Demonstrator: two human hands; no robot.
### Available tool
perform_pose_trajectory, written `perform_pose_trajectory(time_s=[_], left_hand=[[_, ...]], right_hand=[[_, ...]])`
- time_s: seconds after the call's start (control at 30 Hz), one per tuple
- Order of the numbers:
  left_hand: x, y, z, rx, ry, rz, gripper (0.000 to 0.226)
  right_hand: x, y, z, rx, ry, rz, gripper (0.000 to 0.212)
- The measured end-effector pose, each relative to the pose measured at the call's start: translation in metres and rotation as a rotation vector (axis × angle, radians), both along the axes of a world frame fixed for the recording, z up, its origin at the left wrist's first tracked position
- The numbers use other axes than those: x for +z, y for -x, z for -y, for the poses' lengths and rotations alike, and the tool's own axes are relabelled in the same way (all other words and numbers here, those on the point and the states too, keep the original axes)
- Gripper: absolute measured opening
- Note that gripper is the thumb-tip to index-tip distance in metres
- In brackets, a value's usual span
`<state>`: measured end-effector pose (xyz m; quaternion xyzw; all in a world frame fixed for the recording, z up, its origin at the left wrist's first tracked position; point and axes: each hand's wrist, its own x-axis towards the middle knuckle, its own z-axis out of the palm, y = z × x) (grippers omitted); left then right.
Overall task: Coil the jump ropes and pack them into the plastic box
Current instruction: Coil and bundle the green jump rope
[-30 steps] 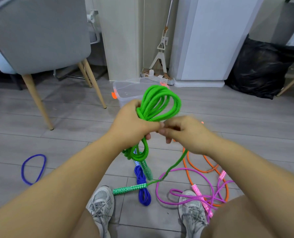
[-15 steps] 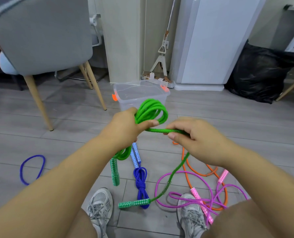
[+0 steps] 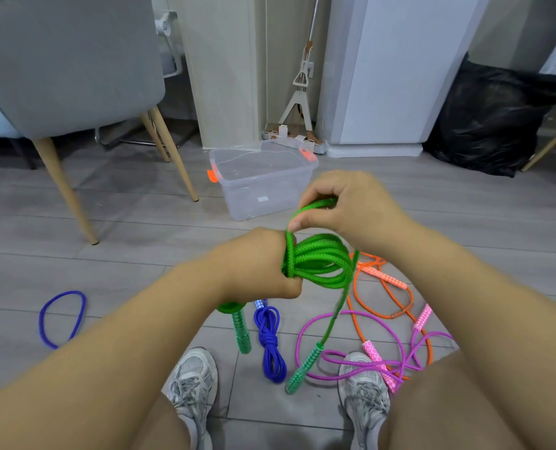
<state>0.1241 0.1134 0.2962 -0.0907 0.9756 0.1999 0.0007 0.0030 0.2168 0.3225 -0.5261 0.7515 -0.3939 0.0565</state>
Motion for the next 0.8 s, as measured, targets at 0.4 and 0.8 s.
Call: perform_pose_trajectory(time_s=[0.4, 0.8], left_hand=[[0.007, -0.003, 0.000, 0.085, -0.647, -0.392, 0.052], [-0.006, 0.014, 0.025, 0.610, -0.476, -0.550, 0.025]], right_hand=[[-0.015, 0.013, -0.013, 0.001, -0.136, 0.395, 0.035], [-0.006, -0.028, -0.022, 0.115, -0.433, -0.064, 0.036]])
